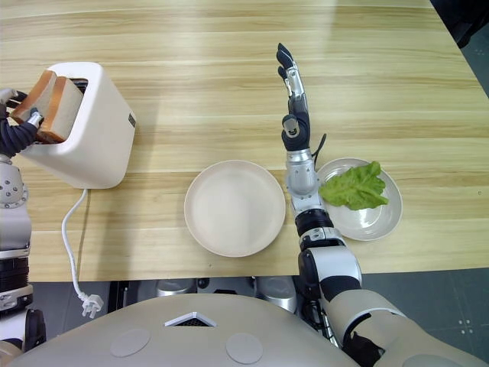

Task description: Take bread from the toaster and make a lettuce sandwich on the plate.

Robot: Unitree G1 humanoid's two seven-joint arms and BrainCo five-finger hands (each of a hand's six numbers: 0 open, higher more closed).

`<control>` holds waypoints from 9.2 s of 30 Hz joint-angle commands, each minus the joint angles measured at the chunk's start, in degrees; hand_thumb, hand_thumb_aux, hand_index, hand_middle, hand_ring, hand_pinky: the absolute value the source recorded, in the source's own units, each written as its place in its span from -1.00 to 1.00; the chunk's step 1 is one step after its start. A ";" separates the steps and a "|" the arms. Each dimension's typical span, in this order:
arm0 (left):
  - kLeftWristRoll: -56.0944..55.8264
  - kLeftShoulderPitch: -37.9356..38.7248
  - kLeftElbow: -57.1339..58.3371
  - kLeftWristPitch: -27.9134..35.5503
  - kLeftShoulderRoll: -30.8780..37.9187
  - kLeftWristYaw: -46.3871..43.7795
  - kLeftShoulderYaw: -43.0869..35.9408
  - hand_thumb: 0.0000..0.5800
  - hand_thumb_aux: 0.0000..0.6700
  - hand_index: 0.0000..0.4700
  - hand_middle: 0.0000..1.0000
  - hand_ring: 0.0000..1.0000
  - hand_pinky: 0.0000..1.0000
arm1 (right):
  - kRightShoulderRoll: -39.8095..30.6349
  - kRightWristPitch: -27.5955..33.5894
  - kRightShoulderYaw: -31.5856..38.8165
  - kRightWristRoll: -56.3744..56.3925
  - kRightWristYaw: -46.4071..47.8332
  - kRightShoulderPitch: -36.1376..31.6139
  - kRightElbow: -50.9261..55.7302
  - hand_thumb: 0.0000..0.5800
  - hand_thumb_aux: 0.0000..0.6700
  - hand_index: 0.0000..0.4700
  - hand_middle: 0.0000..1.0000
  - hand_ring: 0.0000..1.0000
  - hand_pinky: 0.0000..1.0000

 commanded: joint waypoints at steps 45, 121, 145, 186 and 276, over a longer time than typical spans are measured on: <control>-37.81 4.98 -0.06 1.95 -22.54 -28.60 -30.36 1.00 1.00 0.96 1.00 1.00 1.00 | -46.78 23.35 19.43 -44.86 -54.30 16.09 17.57 -1.00 -1.00 -1.00 -1.00 -1.00 -1.00; -15.75 -2.48 -6.31 -11.66 -13.23 -12.55 -19.74 -1.00 -1.00 -1.00 1.00 1.00 1.00 | -41.67 10.16 22.00 -28.85 -28.36 6.44 -25.31 1.00 1.00 0.96 1.00 1.00 1.00; -9.60 2.74 -15.26 -7.58 -5.35 -7.54 2.28 -1.00 -1.00 -1.00 1.00 1.00 1.00 | -25.69 20.06 30.36 3.15 22.53 16.46 -34.27 1.00 1.00 0.96 1.00 1.00 1.00; 1.77 6.70 -8.00 -0.51 -1.30 -3.05 1.27 -1.00 -1.00 -1.00 1.00 1.00 1.00 | -26.40 22.28 21.09 -7.59 25.93 21.60 -31.52 1.00 1.00 0.96 1.00 1.00 1.00; 8.58 -5.04 -1.83 1.74 0.62 5.19 -5.44 -1.00 -1.00 -1.00 -1.00 -1.00 -1.00 | -20.30 25.53 10.46 -12.55 8.24 15.88 -30.36 -1.00 -1.00 -1.00 -1.00 -1.00 -1.00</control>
